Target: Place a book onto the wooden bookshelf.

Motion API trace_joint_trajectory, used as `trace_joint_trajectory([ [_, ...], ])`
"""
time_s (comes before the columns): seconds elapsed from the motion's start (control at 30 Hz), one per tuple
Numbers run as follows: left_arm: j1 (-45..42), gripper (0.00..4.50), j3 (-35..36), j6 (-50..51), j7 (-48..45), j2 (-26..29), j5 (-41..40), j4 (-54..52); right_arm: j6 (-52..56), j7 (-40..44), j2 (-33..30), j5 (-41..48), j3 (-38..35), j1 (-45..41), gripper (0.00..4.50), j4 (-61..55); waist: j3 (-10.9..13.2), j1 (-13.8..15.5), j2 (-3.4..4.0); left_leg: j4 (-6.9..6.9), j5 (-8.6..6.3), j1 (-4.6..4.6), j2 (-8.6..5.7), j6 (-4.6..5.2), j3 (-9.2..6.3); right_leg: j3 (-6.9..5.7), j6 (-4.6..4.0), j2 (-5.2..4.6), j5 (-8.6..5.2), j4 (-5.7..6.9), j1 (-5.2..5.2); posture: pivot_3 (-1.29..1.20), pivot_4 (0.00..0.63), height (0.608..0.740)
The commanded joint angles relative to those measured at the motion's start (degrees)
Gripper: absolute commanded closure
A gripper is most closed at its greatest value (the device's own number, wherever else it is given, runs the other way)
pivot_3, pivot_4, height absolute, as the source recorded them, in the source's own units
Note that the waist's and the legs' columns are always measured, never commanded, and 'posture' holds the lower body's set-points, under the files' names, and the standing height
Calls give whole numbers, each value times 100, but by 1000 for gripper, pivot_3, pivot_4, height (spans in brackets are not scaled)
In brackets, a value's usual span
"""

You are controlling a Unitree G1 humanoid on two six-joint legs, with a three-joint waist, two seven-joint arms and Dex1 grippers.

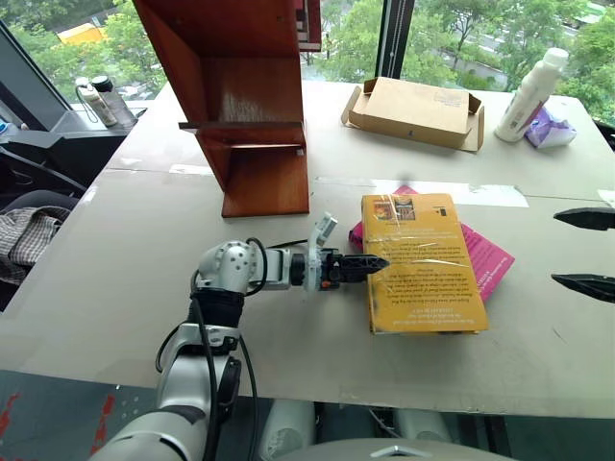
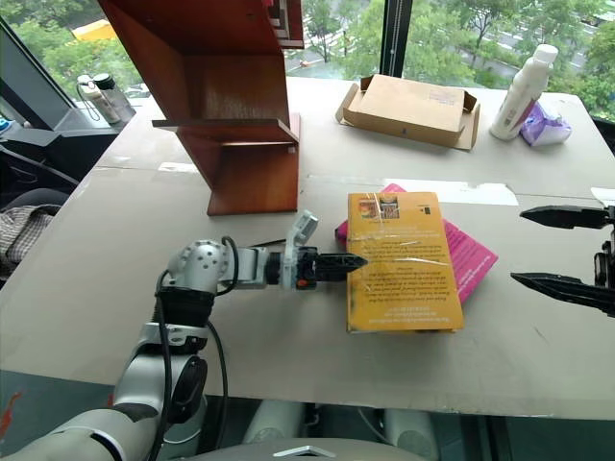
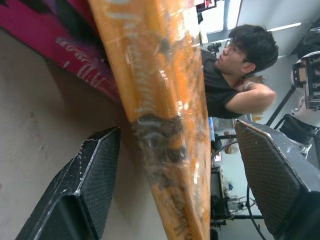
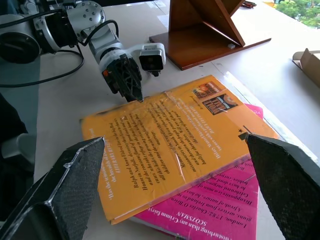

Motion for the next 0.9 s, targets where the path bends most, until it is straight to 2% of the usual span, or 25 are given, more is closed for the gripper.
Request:
trace_joint_trajectory([
  [0.03,-160,780,-327,-502,-540,-126,414,291,55,-43,84,141,-545,269,27,-308,-2,-2,2,0,0,2,-4,0,0,0,0,-3,0,1,1,0,150,733],
  [0.13,-236,1596,-318,-554,-956,-141,448,469,119,-63,159,180,-803,527,0,-485,-2,-6,2,0,-1,1,-5,1,-4,-1,-1,-5,0,0,1,0,150,733],
  [0.2,-252,2568,-312,-520,-1131,-108,480,483,115,-58,180,183,-899,629,0,-514,-2,-12,2,0,-1,0,-4,1,-6,-2,-1,-4,-1,1,0,0,150,733],
  [0.33,-244,4097,-173,-418,-1350,37,460,384,35,-80,221,148,-898,714,0,-484,-1,-10,2,0,-1,0,-5,1,-9,-3,-1,-5,-1,0,1,0,150,733],
  [0.37,-234,4239,-43,-312,-1376,112,341,237,5,-111,242,137,-852,696,0,-460,0,-15,1,0,-1,0,-4,1,-9,-2,-1,-5,-1,0,1,0,150,733],
  [0.63,-287,4246,975,252,-1255,832,-534,-1572,-229,-400,479,186,-399,162,0,-28,3,-19,-1,-1,0,1,21,0,-9,-2,0,-4,-1,3,0,0,150,733],
  [0.73,-503,4246,494,-371,-1412,1353,-49,-2566,-399,-480,596,105,-147,-178,0,321,6,-1,-5,3,0,-2,20,0,-9,-3,0,-4,0,2,0,0,150,733],
  [0.8,-828,4246,-134,-1162,-1729,1747,600,-3028,-502,-540,632,40,46,-444,0,568,6,23,-6,3,0,-2,15,-1,-10,-4,-1,-3,0,2,1,0,150,733],
  [0.9,-1601,4246,-864,-2855,-1997,2019,1895,-3165,-752,-491,618,-152,203,-640,0,933,8,32,-6,1,0,-2,-11,0,-8,-2,-1,-7,-1,0,2,0,150,733],
])
